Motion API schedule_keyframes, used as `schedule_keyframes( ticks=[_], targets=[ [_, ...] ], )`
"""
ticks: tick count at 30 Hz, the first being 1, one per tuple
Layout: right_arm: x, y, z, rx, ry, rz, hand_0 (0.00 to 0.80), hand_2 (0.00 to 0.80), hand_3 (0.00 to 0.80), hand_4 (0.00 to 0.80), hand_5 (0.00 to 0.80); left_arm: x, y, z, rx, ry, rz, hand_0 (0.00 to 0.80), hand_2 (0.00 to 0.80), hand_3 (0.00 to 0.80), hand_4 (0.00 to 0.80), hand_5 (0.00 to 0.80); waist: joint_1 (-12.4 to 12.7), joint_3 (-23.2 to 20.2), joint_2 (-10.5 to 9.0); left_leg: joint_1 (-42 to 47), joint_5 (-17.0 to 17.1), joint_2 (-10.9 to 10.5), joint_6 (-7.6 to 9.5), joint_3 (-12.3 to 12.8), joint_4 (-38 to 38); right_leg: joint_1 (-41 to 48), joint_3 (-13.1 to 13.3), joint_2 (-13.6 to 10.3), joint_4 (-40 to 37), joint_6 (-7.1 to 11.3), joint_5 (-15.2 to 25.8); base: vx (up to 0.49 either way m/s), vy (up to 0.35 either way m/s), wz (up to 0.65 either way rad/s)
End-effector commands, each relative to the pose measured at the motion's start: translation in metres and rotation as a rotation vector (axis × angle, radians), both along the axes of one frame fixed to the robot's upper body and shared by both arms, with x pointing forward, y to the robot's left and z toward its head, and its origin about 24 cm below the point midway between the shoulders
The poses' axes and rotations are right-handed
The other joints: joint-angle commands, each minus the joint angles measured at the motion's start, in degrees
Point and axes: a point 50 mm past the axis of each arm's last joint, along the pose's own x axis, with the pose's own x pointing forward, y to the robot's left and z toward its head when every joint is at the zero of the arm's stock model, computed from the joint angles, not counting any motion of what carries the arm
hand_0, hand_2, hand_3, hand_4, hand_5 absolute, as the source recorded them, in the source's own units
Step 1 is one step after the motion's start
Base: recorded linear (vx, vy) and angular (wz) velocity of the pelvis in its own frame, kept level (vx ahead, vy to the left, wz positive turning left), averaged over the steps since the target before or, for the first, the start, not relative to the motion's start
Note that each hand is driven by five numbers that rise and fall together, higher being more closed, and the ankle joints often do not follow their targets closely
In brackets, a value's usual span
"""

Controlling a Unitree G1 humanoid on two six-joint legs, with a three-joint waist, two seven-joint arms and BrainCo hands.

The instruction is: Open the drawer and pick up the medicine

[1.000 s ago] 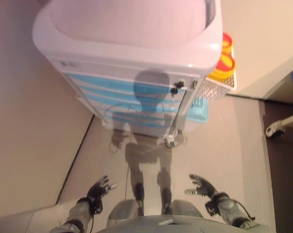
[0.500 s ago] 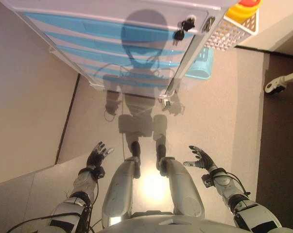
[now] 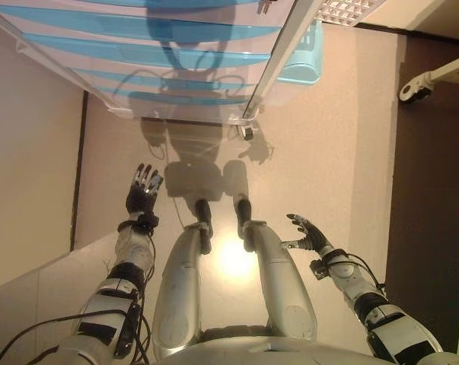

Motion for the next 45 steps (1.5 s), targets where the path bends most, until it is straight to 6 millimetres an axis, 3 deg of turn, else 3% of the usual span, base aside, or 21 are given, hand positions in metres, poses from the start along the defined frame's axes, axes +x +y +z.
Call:
schedule_keyframes(
  ticks=[1, 9, 13, 18, 20, 22, 28, 34, 36, 37, 38, 41, 45],
  targets=[
    [-0.014, -0.004, -0.003, 0.008, 0.015, 0.020, 0.000, 0.000, 0.000, 0.000, 0.000, 0.004, 0.006, 0.020, -0.103, -0.180, -0.031, 0.000, 0.000, 0.000, 0.000, 0.000, -1.04, -2.60, 0.01, 1.21, -3.88, -1.42, 0.21, -0.75, -1.91, -0.47, -1.22, 0.42, -2.93, 2.07, 2.92, 0.015, -0.013, -0.15],
    [-0.011, 0.005, 0.001, 0.014, 0.012, 0.052, 0.000, 0.000, 0.000, 0.000, 0.000, 0.031, 0.007, 0.083, -0.230, -0.487, -0.175, 0.000, 0.000, 0.000, 0.000, 0.000, -2.61, -2.13, -0.90, 0.25, -4.55, -0.94, -0.11, -0.60, -0.94, -1.11, 0.36, 1.51, -3.50, 1.80, 3.34, 0.041, -0.018, -0.11],
    [-0.013, 0.009, 0.000, 0.019, 0.014, 0.073, 0.000, 0.000, 0.000, 0.000, 0.000, 0.046, 0.009, 0.137, -0.255, -0.657, -0.230, 0.000, 0.000, 0.000, 0.000, 0.000, -3.28, -1.96, -1.79, 0.14, -4.83, -0.52, -0.11, -0.37, -0.84, -0.98, 0.87, 2.02, -4.01, 1.90, 3.67, 0.046, -0.049, -0.09],
    [-0.020, 0.014, -0.005, 0.020, 0.026, 0.096, 0.000, 0.000, 0.000, 0.000, 0.000, 0.057, 0.009, 0.219, -0.333, -0.893, -0.276, 0.000, 0.000, 0.000, 0.000, 0.000, -4.33, -2.17, -2.52, 0.01, -5.55, -0.19, -0.05, -0.18, -0.40, -0.93, 1.66, 2.64, -4.20, 1.74, 3.48, 0.028, -0.035, -0.14],
    [-0.022, 0.015, -0.006, 0.022, 0.028, 0.100, 0.000, 0.000, 0.000, 0.000, 0.000, 0.058, 0.008, 0.231, -0.341, -0.924, -0.281, 0.000, 0.000, 0.000, 0.000, 0.000, -4.51, -2.18, -2.65, 0.06, -5.72, -0.12, -0.03, -0.13, -0.29, -0.90, 1.76, 2.72, -4.12, 1.71, 3.39, 0.019, -0.033, -0.12],
    [-0.028, 0.021, -0.009, 0.027, 0.036, 0.118, 0.000, 0.000, 0.000, 0.000, 0.000, 0.058, 0.004, 0.265, -0.371, -1.011, -0.297, 0.000, 0.000, 0.000, 0.000, 0.000, -5.35, -2.38, -3.01, 0.19, -6.04, 0.20, -0.12, 0.07, 0.06, -0.88, 2.14, 2.92, -3.85, 1.60, 3.14, 0.027, -0.044, -0.02],
    [-0.034, 0.024, -0.014, 0.009, 0.054, 0.130, 0.000, 0.000, 0.000, 0.000, 0.000, 0.050, -0.009, 0.308, -0.349, -1.167, -0.388, 0.000, 0.000, 0.000, 0.000, 0.000, -6.04, -1.91, -2.95, 0.48, -6.37, 0.47, -0.41, 0.26, 0.70, -0.51, 2.58, 2.89, -3.50, 1.25, 2.67, 0.006, -0.008, 0.01],
    [-0.035, 0.021, -0.015, -0.006, 0.061, 0.128, 0.000, 0.000, 0.000, 0.000, 0.000, 0.039, -0.026, 0.322, -0.292, -1.311, -0.534, 0.000, 0.000, 0.000, 0.000, 0.000, -5.94, -1.45, -2.46, 1.57, -5.75, 0.00, -0.61, 0.34, -0.46, 0.49, 2.64, 2.87, -3.70, 0.97, 2.41, 0.000, 0.000, 0.00],
    [-0.034, 0.020, -0.015, -0.014, 0.060, 0.128, 0.000, 0.000, 0.000, 0.000, 0.000, 0.029, -0.039, 0.327, -0.261, -1.428, -0.656, 0.000, 0.000, 0.000, 0.000, 0.000, -5.77, -1.19, -2.08, 2.02, -5.54, -0.27, -0.69, 0.24, -0.90, 0.98, 2.70, 2.87, -3.62, 0.83, 2.16, -0.003, 0.005, 0.02],
    [-0.034, 0.019, -0.014, -0.015, 0.059, 0.128, 0.000, 0.000, 0.000, 0.000, 0.000, 0.026, -0.044, 0.327, -0.249, -1.470, -0.701, 0.147, 0.147, 0.147, 0.147, 0.147, -5.66, -1.07, -2.00, 2.24, -5.52, -0.33, -0.74, 0.18, -0.96, 1.21, 2.69, 2.83, -3.50, 0.83, 2.05, -0.004, 0.001, 0.03],
    [-0.033, 0.018, -0.014, -0.016, 0.057, 0.128, 0.000, 0.000, 0.000, 0.000, 0.000, 0.022, -0.050, 0.327, -0.228, -1.513, -0.749, 0.405, 0.405, 0.405, 0.405, 0.405, -5.55, -0.91, -1.91, 2.47, -5.49, -0.38, -0.78, 0.09, -1.01, 1.41, 2.68, 2.81, -3.33, 0.81, 1.92, 0.000, 0.000, 0.00],
    [-0.030, 0.016, -0.012, -0.021, 0.056, 0.130, 0.000, 0.000, 0.000, 0.000, 0.000, 0.010, -0.068, 0.329, -0.183, -1.619, -0.858, 0.800, 0.800, 0.800, 0.800, 0.800, -5.29, -0.35, -1.84, 3.08, -3.80, -0.53, -0.66, 0.49, -1.72, 1.95, 2.26, 2.50, -3.46, 0.48, 2.88, -0.103, -0.018, 0.01],
    [-0.029, 0.013, -0.012, -0.040, 0.067, 0.137, 0.000, 0.000, 0.000, 0.000, 0.000, 0.000, -0.079, 0.321, -0.200, -1.718, -0.949, 0.800, 0.800, 0.800, 0.800, 0.800, -4.62, -0.29, -1.15, 5.05, -3.47, -0.96, -0.94, 0.06, -2.73, 3.94, 1.72, 1.97, -3.32, 0.34, 1.93, -0.006, 0.003, 0.01]
  ],
)
